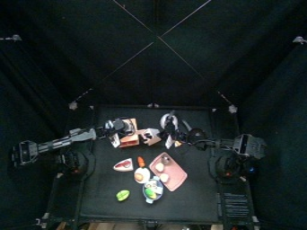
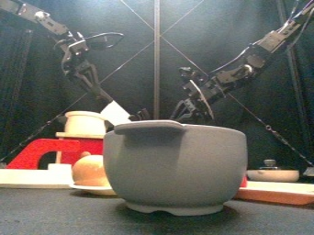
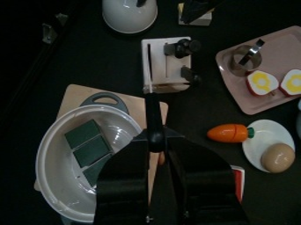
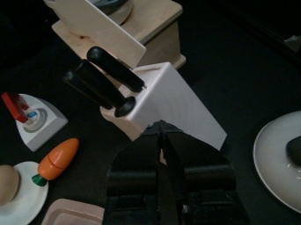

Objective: Put cleaver back in holder

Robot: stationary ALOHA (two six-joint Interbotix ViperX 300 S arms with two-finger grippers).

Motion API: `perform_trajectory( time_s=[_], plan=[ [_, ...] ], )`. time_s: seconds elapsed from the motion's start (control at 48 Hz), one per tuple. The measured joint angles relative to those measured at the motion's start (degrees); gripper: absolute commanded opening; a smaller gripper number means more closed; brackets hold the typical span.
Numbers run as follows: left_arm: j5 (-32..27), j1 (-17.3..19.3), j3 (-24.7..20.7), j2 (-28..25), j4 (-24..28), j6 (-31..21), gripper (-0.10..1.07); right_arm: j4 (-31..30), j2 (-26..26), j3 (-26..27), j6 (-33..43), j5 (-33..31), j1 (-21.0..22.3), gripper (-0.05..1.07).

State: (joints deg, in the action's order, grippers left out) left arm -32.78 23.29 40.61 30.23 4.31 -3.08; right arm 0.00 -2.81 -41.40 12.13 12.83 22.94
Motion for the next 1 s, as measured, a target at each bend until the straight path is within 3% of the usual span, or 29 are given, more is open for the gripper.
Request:
perform_trajectory(
  time_s=[1.0],
  plan=[
    [1.8,0.0,1.0,-1.1,-0.4,0.1,0.43,-0.1,1.4,0.0,0.0,0.1,0.4,0.37]
  ],
)
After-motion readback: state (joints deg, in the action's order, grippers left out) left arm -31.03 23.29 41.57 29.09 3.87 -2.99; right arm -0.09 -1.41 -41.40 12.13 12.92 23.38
